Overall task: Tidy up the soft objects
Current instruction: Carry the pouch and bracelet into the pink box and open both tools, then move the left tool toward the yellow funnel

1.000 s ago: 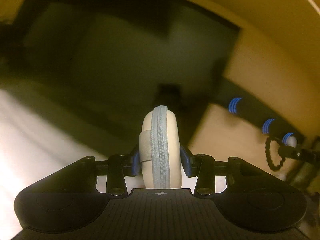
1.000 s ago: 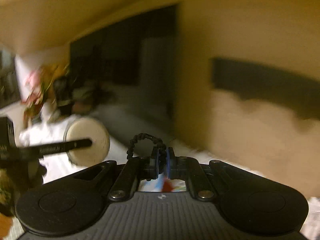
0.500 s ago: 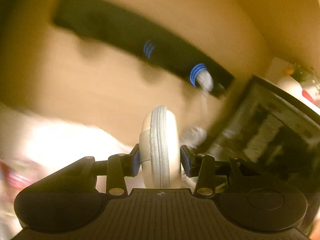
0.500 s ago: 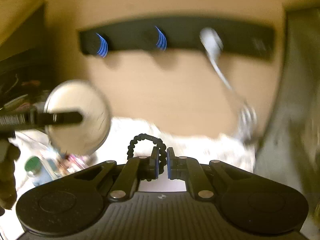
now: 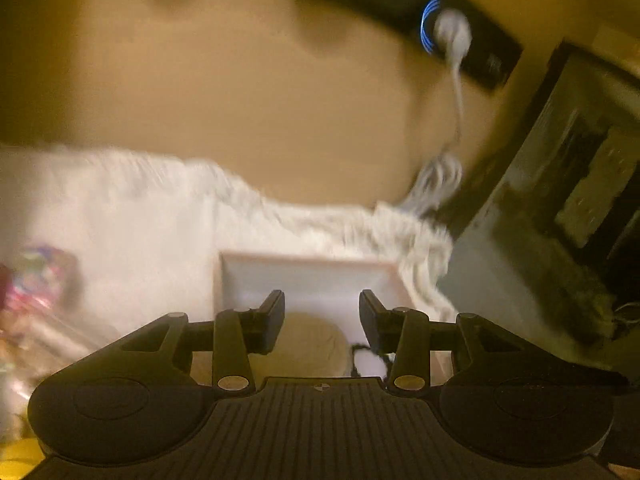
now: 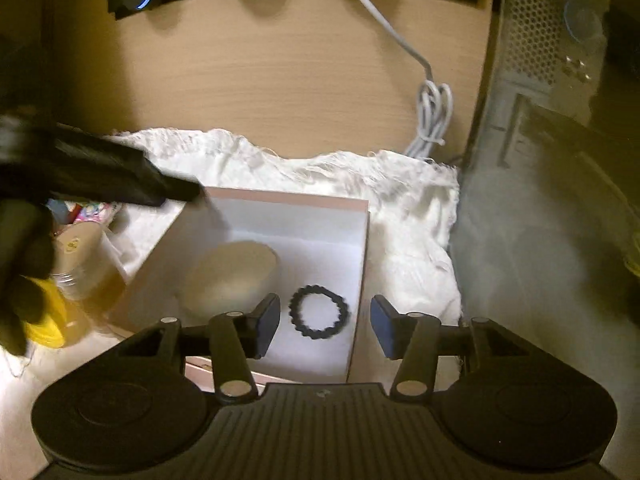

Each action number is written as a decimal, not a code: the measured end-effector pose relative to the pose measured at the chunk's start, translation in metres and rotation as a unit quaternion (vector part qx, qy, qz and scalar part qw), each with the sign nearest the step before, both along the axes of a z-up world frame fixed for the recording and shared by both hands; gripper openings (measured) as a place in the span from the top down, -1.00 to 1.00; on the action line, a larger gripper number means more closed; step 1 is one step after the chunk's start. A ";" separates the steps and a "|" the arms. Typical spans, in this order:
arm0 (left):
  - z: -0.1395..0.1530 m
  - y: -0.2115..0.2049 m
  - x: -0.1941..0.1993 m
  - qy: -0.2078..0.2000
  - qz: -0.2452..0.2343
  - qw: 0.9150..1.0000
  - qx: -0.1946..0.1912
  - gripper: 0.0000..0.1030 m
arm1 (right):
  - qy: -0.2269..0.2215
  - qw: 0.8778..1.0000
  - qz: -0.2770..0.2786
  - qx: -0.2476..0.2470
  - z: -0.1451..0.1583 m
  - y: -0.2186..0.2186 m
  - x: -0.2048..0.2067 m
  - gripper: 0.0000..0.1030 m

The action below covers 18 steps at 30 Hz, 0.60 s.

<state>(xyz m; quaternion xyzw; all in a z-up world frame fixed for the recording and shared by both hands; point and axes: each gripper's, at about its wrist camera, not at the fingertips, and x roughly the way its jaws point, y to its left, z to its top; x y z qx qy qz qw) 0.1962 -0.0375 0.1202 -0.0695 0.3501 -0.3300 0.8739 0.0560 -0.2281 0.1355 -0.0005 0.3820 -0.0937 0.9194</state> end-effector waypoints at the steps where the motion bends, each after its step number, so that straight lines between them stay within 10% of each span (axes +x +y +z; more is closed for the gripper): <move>1: 0.009 0.008 -0.004 -0.006 0.005 1.000 -0.009 0.13 | 0.000 1.000 -0.005 -0.001 0.000 0.002 0.001 -0.01; 9: 0.019 0.109 -0.041 -0.028 0.082 0.996 -0.023 0.13 | -0.051 0.998 -0.037 -0.016 0.019 0.040 0.010 -0.56; 18: -0.001 0.237 -0.070 -0.019 0.209 0.977 0.039 0.13 | -0.065 0.997 0.047 -0.017 0.031 0.123 0.024 -0.60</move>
